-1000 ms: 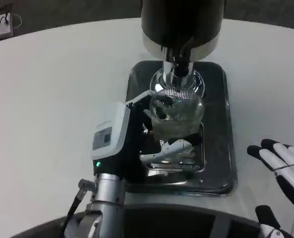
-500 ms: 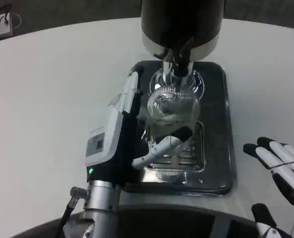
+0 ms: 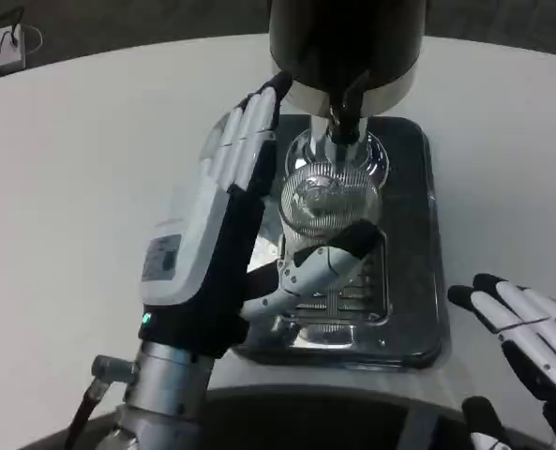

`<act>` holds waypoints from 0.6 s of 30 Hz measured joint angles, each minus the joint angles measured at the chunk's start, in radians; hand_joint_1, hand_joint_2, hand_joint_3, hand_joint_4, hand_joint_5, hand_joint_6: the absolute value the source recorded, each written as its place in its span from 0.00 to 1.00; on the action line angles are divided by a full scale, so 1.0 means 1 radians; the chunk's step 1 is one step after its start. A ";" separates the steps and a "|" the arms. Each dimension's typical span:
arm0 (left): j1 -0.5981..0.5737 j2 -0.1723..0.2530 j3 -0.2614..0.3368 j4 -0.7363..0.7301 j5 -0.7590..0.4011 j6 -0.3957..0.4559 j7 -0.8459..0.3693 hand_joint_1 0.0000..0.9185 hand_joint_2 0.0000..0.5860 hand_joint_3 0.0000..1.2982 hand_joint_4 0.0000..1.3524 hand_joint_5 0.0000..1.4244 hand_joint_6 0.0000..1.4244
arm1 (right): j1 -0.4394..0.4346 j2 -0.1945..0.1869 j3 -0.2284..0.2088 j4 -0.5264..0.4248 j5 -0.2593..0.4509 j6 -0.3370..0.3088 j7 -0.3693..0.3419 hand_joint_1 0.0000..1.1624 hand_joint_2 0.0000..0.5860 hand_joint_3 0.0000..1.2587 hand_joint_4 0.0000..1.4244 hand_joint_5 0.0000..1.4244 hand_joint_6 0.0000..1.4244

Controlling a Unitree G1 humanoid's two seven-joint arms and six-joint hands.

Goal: Grasp the cup under the faucet to collect the drink, then remove the cup.

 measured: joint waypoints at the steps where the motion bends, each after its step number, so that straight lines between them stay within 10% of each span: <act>1: 0.003 -0.003 0.004 -0.035 -0.011 0.009 -0.022 0.00 0.27 0.00 0.00 0.00 0.00 | 0.001 0.000 0.003 0.000 -0.001 0.000 0.001 0.14 0.93 0.10 0.06 0.09 0.13; 18: 0.003 -0.130 -0.008 -0.461 -0.163 0.259 -0.357 0.00 0.31 0.00 0.00 0.00 0.00 | 0.032 0.006 0.047 -0.019 -0.019 0.001 0.005 0.14 0.92 0.10 0.06 0.09 0.13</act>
